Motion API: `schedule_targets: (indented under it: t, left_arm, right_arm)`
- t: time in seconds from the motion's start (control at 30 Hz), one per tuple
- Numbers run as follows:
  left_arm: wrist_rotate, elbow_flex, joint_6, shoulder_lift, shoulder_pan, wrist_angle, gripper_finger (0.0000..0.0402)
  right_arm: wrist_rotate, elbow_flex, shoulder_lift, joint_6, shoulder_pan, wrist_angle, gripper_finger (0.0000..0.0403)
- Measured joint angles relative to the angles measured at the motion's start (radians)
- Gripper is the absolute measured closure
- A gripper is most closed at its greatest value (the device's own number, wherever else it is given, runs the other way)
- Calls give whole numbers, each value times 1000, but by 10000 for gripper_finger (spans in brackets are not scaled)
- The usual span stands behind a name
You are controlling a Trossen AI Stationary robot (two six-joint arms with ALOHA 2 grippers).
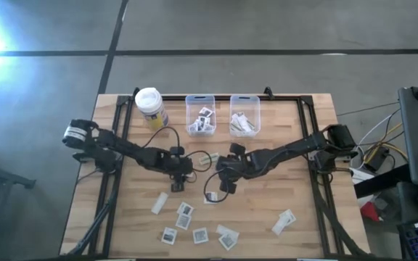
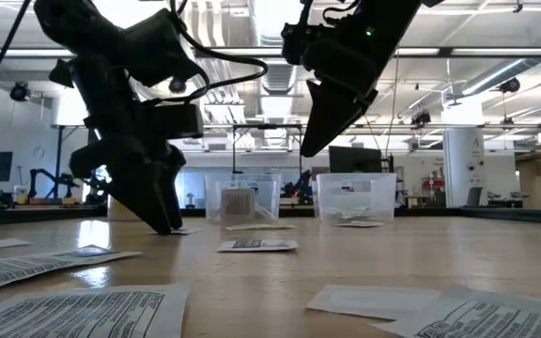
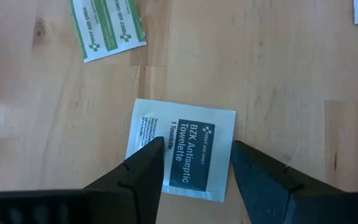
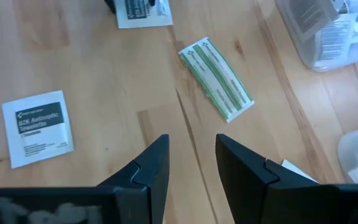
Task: Pick & Place First Aid Supplies
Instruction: Put the towelette pack into the left transparent bin
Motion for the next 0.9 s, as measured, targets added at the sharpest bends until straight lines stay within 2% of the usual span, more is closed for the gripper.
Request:
schedule_targets:
  t: [0.13,0.47,0.73,0.9]
  left_arm:
    - [0,2,3,26,0,4,237]
    - [-12,2,25,0,-1,2,342]
    - [-24,1,53,-63,-24,7,374]
    - [-102,-5,71,-140,-35,2,381]
  right_arm:
    - [0,0,0,1,9,2,280]
    - [-1,0,0,7,13,4,295]
    - [-2,0,0,7,16,1,304]
    - [-8,0,0,7,35,-2,309]
